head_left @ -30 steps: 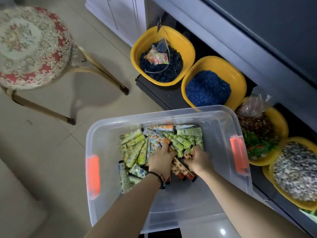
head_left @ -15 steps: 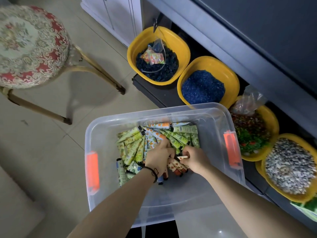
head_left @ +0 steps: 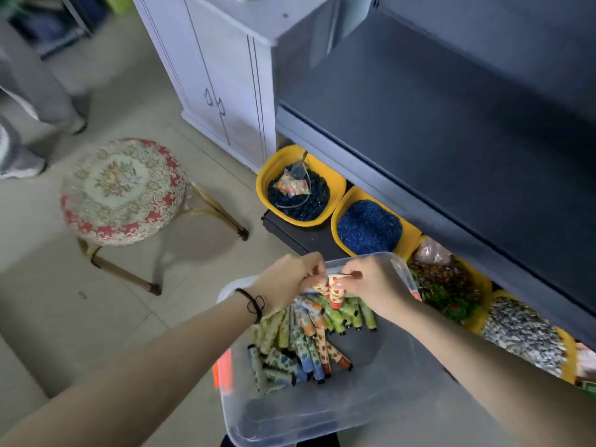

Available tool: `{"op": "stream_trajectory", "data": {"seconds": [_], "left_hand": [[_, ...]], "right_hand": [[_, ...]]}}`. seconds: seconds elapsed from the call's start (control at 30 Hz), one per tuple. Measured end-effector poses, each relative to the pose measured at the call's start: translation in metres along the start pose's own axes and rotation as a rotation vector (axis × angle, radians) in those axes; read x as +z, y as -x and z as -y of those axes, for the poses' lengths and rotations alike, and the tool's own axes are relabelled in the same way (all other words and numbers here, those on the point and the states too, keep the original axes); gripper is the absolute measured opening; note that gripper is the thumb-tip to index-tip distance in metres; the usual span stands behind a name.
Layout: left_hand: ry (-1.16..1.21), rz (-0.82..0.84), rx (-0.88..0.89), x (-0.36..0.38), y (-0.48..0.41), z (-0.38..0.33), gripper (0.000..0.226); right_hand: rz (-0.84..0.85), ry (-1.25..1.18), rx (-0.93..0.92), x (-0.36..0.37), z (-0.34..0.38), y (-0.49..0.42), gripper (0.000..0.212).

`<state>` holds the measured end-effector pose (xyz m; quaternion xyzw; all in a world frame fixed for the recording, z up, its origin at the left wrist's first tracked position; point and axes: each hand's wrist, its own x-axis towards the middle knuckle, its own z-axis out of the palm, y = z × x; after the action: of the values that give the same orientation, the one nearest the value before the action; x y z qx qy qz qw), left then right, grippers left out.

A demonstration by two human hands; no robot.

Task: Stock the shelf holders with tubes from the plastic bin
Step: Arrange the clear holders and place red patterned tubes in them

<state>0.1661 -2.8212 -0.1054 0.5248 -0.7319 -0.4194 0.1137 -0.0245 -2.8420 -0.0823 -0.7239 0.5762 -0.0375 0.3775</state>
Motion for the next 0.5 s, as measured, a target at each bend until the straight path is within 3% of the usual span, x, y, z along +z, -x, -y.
{"op": "stream_trajectory", "data": {"seconds": [0.23, 0.37, 0.5], "left_hand": [[-0.161, -0.16, 0.144, -0.194, 0.04, -0.091, 0.019], [-0.196, -0.365, 0.24, -0.306, 0.066, -0.165, 0.011], [-0.205, -0.435, 0.343, -0.393, 0.091, -0.245, 0.01]], "right_hand": [[-0.177, 0.108, -0.295, -0.118, 0.154, 0.019, 0.023], [-0.354, 0.021, -0.345, -0.212, 0.248, 0.047, 0.014], [-0.474, 0.024, -0.377, -0.301, 0.319, 0.087, 0.014]]}}
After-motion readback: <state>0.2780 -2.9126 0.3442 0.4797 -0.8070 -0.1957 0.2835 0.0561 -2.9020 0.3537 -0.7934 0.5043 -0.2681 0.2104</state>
